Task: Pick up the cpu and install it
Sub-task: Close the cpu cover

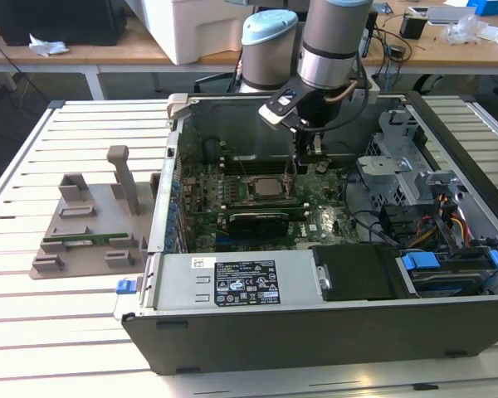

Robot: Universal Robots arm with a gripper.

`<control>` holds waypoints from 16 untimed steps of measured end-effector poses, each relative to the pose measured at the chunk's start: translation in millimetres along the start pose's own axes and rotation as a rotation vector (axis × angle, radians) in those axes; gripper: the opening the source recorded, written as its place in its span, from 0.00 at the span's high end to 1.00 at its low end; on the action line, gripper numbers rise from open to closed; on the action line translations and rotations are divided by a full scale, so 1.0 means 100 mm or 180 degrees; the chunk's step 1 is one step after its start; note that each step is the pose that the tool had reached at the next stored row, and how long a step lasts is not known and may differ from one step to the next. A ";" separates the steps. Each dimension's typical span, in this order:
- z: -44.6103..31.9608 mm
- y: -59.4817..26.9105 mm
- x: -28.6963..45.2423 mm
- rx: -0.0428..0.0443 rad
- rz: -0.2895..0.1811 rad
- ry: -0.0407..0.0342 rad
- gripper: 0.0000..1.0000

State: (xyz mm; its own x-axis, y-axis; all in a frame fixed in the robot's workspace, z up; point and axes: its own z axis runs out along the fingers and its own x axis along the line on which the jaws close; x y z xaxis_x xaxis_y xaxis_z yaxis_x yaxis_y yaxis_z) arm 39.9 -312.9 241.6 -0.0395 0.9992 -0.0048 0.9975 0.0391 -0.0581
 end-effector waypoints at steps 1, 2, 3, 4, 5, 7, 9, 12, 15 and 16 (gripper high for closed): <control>0.001 -0.006 0.000 0.0000 0.0000 0.0000 0.89; 0.002 -0.014 0.000 0.0000 0.0000 -0.0001 0.89; 0.003 -0.018 0.001 0.0000 0.0000 -0.0001 0.89; 0.006 -0.026 0.001 0.0000 0.0000 -0.0001 0.89; 0.008 -0.035 0.002 0.0000 0.0000 -0.0001 0.89; 0.013 -0.054 0.002 0.0000 0.0000 -0.0001 0.89; 0.017 -0.074 0.003 0.0000 0.0000 -0.0001 0.89; 0.022 -0.096 0.004 0.0000 0.0000 0.0000 0.89; 0.047 -0.160 0.007 0.0000 -0.0001 -0.0001 0.89; 0.075 -0.203 0.009 0.0000 -0.0002 0.0000 0.89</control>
State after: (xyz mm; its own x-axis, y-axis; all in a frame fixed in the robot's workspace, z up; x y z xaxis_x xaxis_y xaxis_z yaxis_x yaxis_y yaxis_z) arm 19.2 -312.9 235.3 -0.0400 0.9992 -0.0049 0.9975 0.0396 -0.0581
